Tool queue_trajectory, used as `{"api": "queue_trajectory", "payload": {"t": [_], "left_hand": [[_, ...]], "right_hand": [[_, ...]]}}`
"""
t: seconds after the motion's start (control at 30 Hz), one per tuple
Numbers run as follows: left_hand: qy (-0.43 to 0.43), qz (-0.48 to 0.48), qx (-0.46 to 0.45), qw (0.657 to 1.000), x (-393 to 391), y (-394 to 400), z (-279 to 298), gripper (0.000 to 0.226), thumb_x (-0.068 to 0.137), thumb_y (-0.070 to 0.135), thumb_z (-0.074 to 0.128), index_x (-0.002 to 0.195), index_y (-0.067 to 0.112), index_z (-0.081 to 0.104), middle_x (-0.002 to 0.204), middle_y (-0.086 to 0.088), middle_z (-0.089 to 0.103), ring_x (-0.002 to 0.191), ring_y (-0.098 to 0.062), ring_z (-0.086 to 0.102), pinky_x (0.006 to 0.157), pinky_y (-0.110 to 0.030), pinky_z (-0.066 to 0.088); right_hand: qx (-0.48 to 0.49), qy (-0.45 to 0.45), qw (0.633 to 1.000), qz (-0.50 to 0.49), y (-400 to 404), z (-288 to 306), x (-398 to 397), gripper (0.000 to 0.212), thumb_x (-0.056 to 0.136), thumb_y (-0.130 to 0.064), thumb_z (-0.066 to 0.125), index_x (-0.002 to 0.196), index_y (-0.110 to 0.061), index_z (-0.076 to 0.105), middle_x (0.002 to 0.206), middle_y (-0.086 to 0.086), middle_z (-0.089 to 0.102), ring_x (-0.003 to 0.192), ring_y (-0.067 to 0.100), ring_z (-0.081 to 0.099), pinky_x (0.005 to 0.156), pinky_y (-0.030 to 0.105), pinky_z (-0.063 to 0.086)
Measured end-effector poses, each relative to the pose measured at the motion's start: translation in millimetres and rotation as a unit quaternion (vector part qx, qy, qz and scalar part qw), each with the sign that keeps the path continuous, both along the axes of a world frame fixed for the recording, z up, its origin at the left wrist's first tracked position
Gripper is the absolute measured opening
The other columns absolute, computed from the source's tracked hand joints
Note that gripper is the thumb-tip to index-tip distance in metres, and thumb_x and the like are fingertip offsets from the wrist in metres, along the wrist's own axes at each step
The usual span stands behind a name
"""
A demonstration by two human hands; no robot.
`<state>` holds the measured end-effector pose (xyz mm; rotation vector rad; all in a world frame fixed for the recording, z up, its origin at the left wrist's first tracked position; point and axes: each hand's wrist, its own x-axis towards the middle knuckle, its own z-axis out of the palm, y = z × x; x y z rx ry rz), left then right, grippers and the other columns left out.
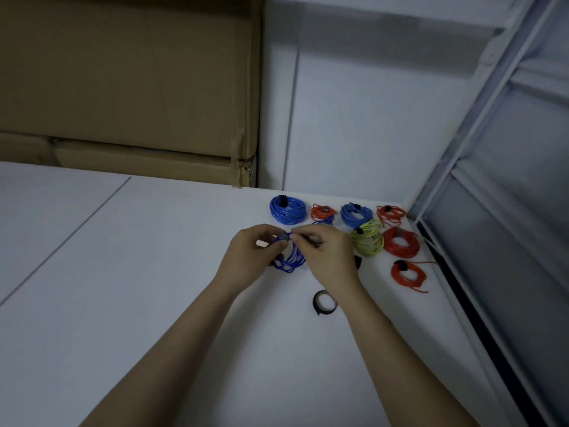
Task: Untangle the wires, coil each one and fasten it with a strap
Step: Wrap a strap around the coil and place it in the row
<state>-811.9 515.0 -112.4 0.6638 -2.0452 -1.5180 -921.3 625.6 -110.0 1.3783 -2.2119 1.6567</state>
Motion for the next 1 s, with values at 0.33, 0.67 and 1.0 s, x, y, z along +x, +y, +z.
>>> {"api": "queue_trajectory", "payload": {"t": [0.33, 0.67, 1.0], "left_hand": [[-0.149, 0.073, -0.061, 0.984, -44.1, -39.1, -22.7, 0.019, 0.091, 0.022, 0.063, 0.104, 0.011, 0.071, 0.083, -0.007, 0.068, 0.068, -0.021, 0.062, 0.073, -0.036, 0.058], [-0.178, 0.136, -0.236, 0.945, -69.2, -16.9, -24.2, 0.031, 0.092, 0.028, 0.06, 0.117, 0.011, 0.063, 0.12, -0.013, 0.057, 0.111, -0.032, 0.051, 0.09, -0.041, 0.046], [-0.292, 0.077, -0.359, 0.883, -67.9, 5.4, -16.1, 0.028, 0.099, 0.016, 0.038, 0.121, 0.009, 0.054, 0.121, -0.013, 0.053, 0.108, -0.031, 0.051, 0.082, -0.037, 0.042]], "right_hand": [[0.102, 0.019, 0.993, -0.055, 28.5, -2.0, -50.9, 0.014, 0.09, -0.009, 0.062, 0.098, -0.007, 0.073, 0.096, 0.005, 0.068, 0.082, 0.01, 0.058, 0.07, 0.007, 0.042], [0.159, 0.067, 0.982, -0.072, 69.2, 4.3, -76.2, 0.014, 0.089, -0.004, 0.062, 0.096, -0.004, 0.073, 0.101, 0.01, 0.068, 0.097, 0.021, 0.061, 0.085, 0.034, 0.05], [0.17, 0.063, 0.98, -0.078, 90.9, 6.6, -81.5, 0.016, 0.088, -0.004, 0.063, 0.1, -0.003, 0.073, 0.101, 0.013, 0.067, 0.092, 0.024, 0.061, 0.083, 0.037, 0.05]]}}
